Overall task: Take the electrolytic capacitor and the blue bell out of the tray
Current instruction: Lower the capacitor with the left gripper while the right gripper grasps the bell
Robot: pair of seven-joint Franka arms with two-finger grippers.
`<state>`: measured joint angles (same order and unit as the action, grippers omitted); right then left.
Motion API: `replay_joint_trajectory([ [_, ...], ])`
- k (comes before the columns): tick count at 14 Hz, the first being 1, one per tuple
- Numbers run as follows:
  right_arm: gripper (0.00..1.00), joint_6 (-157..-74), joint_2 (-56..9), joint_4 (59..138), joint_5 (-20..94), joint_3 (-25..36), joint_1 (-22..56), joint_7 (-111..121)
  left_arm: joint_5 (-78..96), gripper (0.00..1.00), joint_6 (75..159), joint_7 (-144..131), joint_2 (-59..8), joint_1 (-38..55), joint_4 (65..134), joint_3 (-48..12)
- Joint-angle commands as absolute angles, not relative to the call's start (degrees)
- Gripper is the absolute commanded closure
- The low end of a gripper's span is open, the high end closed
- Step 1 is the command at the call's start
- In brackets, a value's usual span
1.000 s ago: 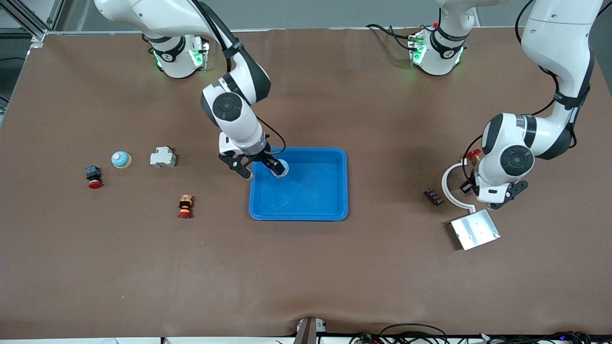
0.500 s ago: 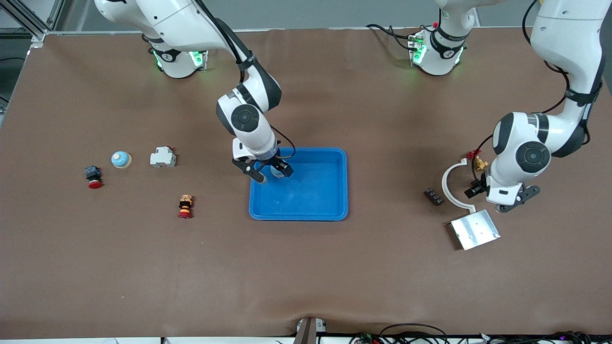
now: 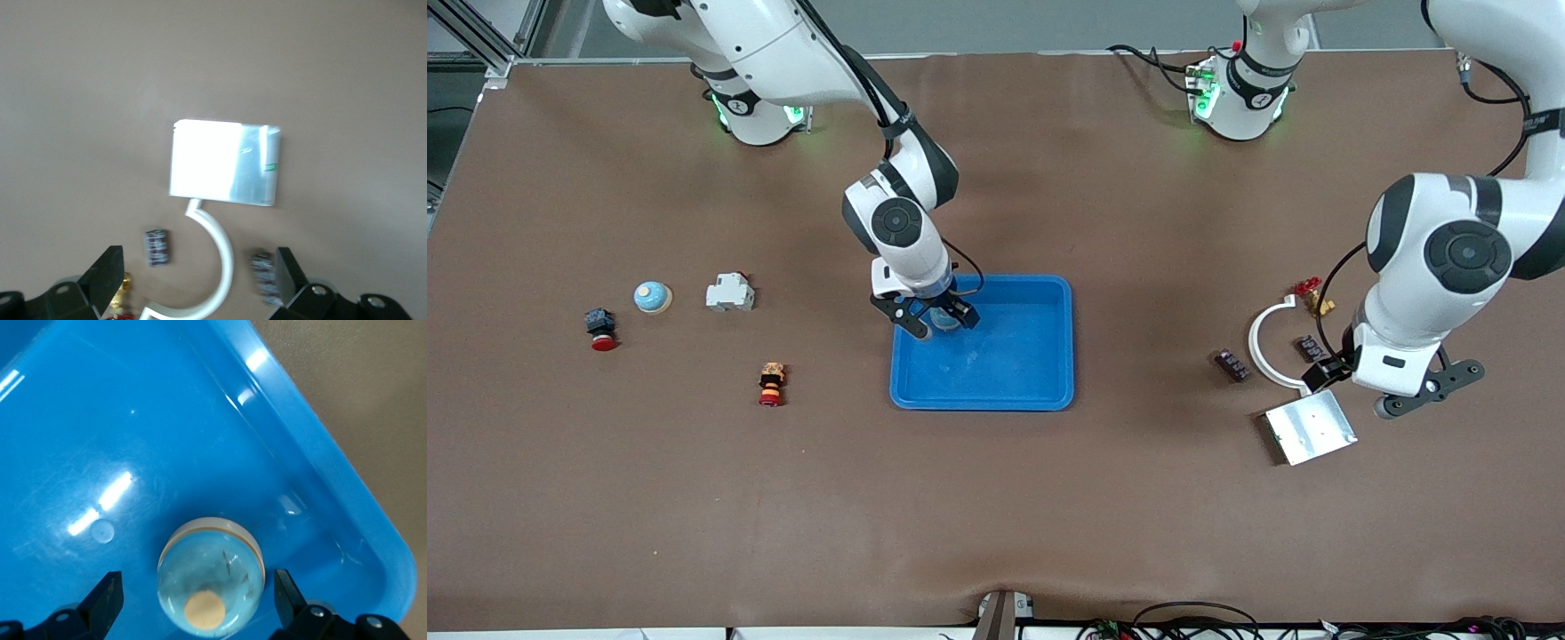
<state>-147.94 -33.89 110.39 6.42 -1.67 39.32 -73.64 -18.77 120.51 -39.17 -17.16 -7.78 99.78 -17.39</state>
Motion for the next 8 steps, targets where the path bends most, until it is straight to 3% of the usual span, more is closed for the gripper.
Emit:
replay_joint_trajectory([
  [1,0.00,-148.6,-35.2,109.2,5.4,-1.0,40.2,-75.1,-16.9,0.00,114.2,-36.4,-17.8,-8.4,91.1,-20.9],
  [3,0.00,-148.7,-35.3,109.2,5.4,-1.0,40.2,-75.1,-12.7,0.00,113.4,-33.2,-17.6,-8.6,88.3,-21.1],
  [5,1.00,-148.6,-35.3,108.6,5.5,-1.0,40.1,-75.2,-12.3,0.00,111.6,-27.0,-17.6,-8.8,85.6,-20.7],
  [8,1.00,-147.8,-35.2,107.3,5.4,-1.0,39.9,-78.4,-12.2,0.00,108.0,-20.1,-17.1,-10.2,84.5,-21.0],
])
